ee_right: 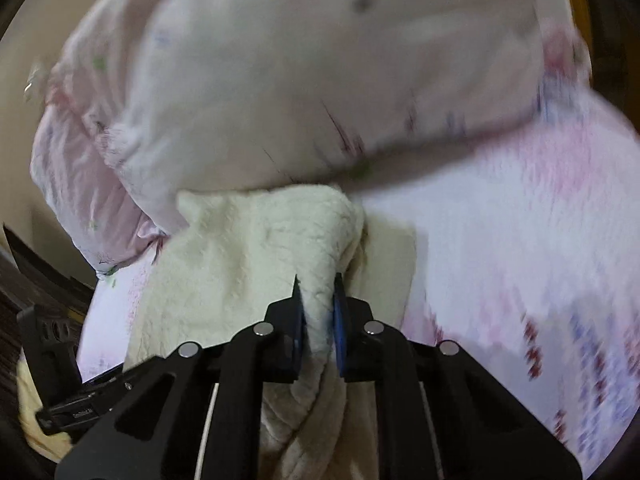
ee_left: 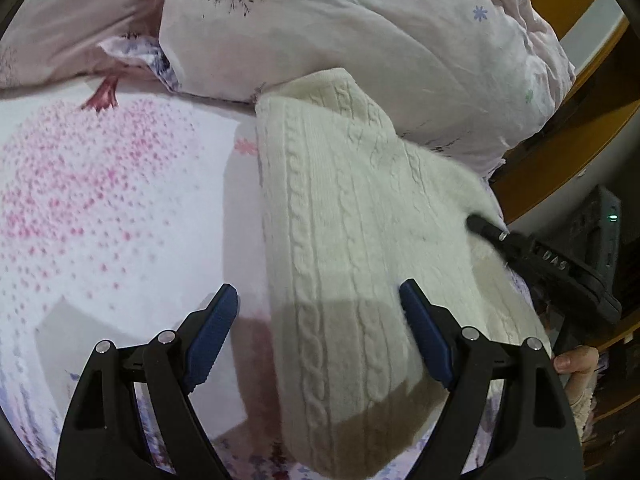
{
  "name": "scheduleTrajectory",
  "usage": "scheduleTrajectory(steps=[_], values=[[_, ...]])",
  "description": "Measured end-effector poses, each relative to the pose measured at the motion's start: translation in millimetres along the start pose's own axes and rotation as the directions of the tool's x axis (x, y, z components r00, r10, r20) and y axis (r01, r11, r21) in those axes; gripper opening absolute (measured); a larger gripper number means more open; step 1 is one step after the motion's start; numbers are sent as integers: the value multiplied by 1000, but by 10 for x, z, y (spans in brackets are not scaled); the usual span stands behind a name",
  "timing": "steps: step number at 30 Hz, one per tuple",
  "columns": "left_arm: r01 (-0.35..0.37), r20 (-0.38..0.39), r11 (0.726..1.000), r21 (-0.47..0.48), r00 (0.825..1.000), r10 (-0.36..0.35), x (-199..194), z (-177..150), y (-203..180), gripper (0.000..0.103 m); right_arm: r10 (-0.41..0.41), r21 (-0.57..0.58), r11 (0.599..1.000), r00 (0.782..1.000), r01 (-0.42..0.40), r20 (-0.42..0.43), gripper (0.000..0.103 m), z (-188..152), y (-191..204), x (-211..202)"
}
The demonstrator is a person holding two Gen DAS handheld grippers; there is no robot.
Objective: Fold small clothes
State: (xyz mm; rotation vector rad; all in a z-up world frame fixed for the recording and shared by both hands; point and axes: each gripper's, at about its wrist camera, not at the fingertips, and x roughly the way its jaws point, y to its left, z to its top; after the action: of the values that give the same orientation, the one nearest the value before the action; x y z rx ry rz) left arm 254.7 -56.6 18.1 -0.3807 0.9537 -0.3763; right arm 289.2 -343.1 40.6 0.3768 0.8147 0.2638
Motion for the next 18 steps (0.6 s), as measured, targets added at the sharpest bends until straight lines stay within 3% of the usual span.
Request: scheduleTrajectory(steps=[4,7,9,10,12,14,16,18], values=[[61,-1,998,-23,998,-61,-116,-80,-3,84,-61,-80,994,992,70,110,11,126,111,-181],[52,-1,999,-3,999,-52,-115,-100,-49,84,-128,-48,990,991,129,39,11,204,-14,20],[41,-9,999,5,999,-41,-89,-118,-53,84,-176,4,984,982,177,-64,11,174,-189,263],[39,-14,999,4,999,-39,-57,-109,-79,84,-168,34,984,980,172,-102,13,144,-271,349],[39,-20,999,-5,999,-40,-39,-100,-107,84,-142,58,987,985,148,-100,20,139,-318,315],[39,-14,999,-3,999,-39,-81,-92,-96,84,-112,89,989,988,122,-104,38,138,-351,184],[40,-6,999,0,999,-40,-127,-105,-77,84,-49,121,991,993,61,-105,50,99,-402,25],[30,-3,999,11,1000,-30,-152,-145,-53,84,31,144,989,993,-15,-111,53,13,-421,-130]])
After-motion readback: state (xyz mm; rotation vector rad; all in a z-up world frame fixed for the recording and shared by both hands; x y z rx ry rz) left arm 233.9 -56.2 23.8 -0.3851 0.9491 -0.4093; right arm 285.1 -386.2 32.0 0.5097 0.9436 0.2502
